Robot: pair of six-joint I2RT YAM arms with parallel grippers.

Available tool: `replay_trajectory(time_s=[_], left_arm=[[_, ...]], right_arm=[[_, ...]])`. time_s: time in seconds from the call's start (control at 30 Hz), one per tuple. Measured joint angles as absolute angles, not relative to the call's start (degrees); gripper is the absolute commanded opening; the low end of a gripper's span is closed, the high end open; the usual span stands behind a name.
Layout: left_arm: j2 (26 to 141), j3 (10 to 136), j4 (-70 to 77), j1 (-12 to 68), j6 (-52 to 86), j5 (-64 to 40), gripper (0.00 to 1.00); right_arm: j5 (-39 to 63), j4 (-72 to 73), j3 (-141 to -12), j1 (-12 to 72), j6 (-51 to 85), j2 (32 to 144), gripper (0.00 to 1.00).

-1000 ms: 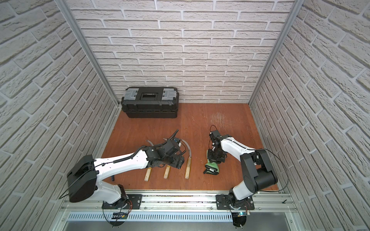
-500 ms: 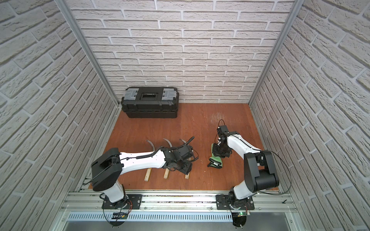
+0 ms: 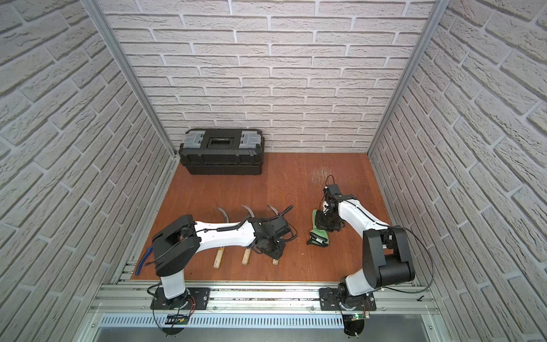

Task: Wipe small sickles with rags
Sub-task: Move the small sickle to the center of the board.

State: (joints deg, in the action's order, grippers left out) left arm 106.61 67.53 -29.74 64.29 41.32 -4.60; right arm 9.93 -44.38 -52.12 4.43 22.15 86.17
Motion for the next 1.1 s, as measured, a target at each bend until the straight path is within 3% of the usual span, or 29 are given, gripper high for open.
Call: replay_trajectory(time_s=[0.57,0.97,1.1], left_arm=[[114.56,78.7,-33.56,56.84,30.02,-7.94,0.26],[122.32,90.41,-35.7,56.25,20.23,-9.5,0.31],[123.42,92.07,-35.29,56.21,18.81,-9.85,0.42]], right_arm=[[10.68,-44.03,-52.07,3.09,22.04,84.99,0.19],[10.39,-44.14,-52.07,1.69,22.06,81.41,0.18],[10.41,-44.23,-52.07,1.61,22.06,81.41,0.18]])
